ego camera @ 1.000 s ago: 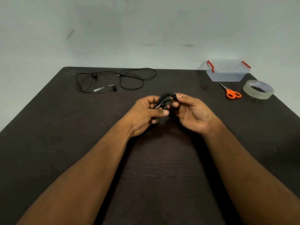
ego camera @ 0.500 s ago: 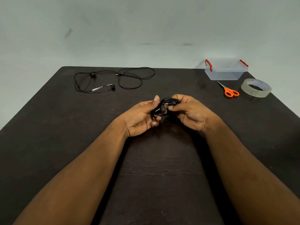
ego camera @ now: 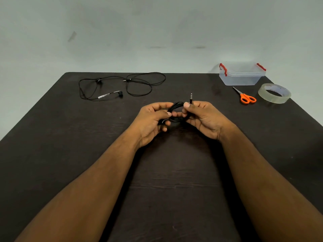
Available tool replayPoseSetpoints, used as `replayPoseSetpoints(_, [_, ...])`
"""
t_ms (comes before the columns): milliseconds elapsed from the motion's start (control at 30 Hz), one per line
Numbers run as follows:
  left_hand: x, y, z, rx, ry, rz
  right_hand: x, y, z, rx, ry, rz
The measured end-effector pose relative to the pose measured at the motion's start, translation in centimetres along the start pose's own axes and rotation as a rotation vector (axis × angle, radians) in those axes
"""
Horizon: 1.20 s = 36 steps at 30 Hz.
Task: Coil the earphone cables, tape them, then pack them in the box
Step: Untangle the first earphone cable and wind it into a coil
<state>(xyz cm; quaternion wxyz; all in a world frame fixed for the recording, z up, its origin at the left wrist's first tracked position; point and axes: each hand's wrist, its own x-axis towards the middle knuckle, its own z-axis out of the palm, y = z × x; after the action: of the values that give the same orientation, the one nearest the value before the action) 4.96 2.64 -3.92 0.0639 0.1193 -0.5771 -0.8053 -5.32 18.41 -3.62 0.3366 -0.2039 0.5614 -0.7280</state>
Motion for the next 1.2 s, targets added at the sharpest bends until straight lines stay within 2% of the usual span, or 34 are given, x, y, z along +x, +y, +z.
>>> replayPoseSetpoints(100, [0.2,-0.6,0.6,0.059,0.118,0.076,0.3,0.2,0.4,-0.129,0.151,-0.055])
replayPoseSetpoints(200, [0.4,-1.3,1.2,0.301,0.282,0.208,0.5,0.7,1.1,-0.319,0.29,-0.144])
replayPoseSetpoints(300, [0.5,-1.6,1.3,0.551,0.401,0.289,0.5,1.0,1.3,-0.7,0.456,-0.277])
replayPoseSetpoints(367, [0.2,-1.5,1.5,0.808,0.402,0.318,0.3,0.9,1.5,-1.064,0.532,-0.364])
replayPoseSetpoints(467, [-0.1,-1.4,2.4,1.191,0.4,0.297,0.3,1.1,1.7,-1.426,0.527,-0.303])
replayPoseSetpoints(567, [0.1,-1.4,2.7,1.47,0.415,0.273,0.4,1.5,1.8,-1.513,0.474,-0.193])
replayPoseSetpoints(633, [0.2,-1.6,2.6,1.567,0.407,0.283,0.5,1.6,2.0,-1.531,0.48,-0.182])
replayPoseSetpoints(833, [0.5,-1.8,2.3,1.565,0.413,0.288,0.7,2.0,2.1,-1.503,0.506,-0.162])
replayPoseSetpoints(1200, [0.9,-2.1,1.6,1.316,0.49,0.331,0.9,2.4,1.6,-1.385,0.518,-0.218])
